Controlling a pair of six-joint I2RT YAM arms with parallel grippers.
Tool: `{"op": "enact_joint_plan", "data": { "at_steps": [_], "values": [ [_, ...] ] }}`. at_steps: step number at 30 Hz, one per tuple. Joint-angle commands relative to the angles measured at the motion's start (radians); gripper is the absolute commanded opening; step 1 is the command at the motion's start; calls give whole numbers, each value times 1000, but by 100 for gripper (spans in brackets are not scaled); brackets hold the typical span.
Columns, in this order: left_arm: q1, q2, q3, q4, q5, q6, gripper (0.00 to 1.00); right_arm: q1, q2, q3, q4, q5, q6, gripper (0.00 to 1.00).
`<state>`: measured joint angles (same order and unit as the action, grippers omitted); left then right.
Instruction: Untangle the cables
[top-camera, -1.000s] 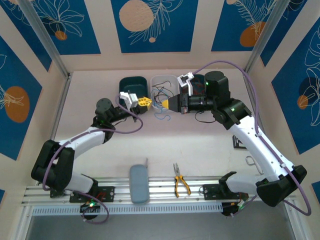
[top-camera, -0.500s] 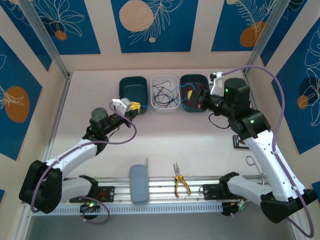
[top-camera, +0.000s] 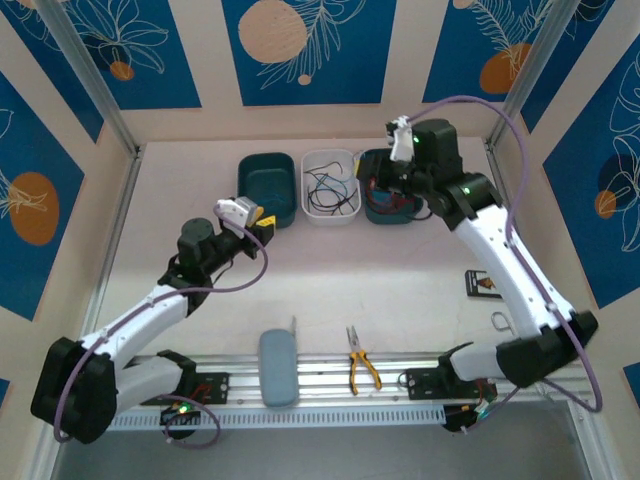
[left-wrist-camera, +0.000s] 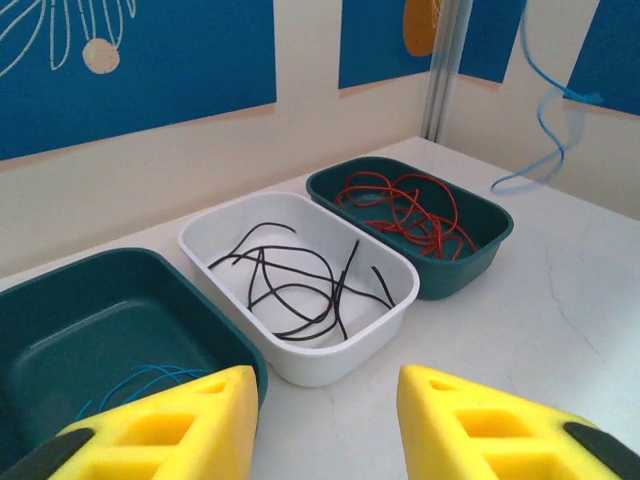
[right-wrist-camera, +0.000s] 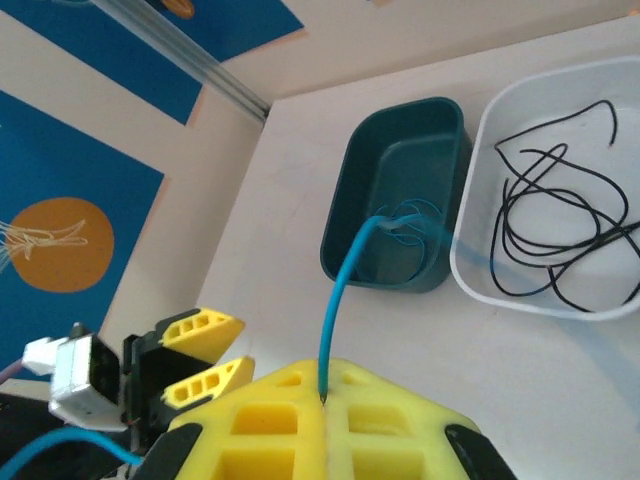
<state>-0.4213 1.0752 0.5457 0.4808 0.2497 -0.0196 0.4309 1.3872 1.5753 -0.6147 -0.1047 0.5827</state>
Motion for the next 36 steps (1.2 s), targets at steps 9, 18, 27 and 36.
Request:
{"op": "enact_joint_plan", "data": {
  "at_steps": [9,18,27,36],
  "values": [
    [-2,-226,25,-324,-194,-104,90,54,305,434,-82,-36,-186,0],
    [0,-421,80,-681,-476,-230,100,136,625,825,-172,85,-356,0],
    [3,-503,130,-896,-616,-287,100,174,912,1115,-220,171,-423,0],
    [3,-528,126,-922,-604,-322,100,176,982,1033,-87,175,-453,0]
  ]
}}
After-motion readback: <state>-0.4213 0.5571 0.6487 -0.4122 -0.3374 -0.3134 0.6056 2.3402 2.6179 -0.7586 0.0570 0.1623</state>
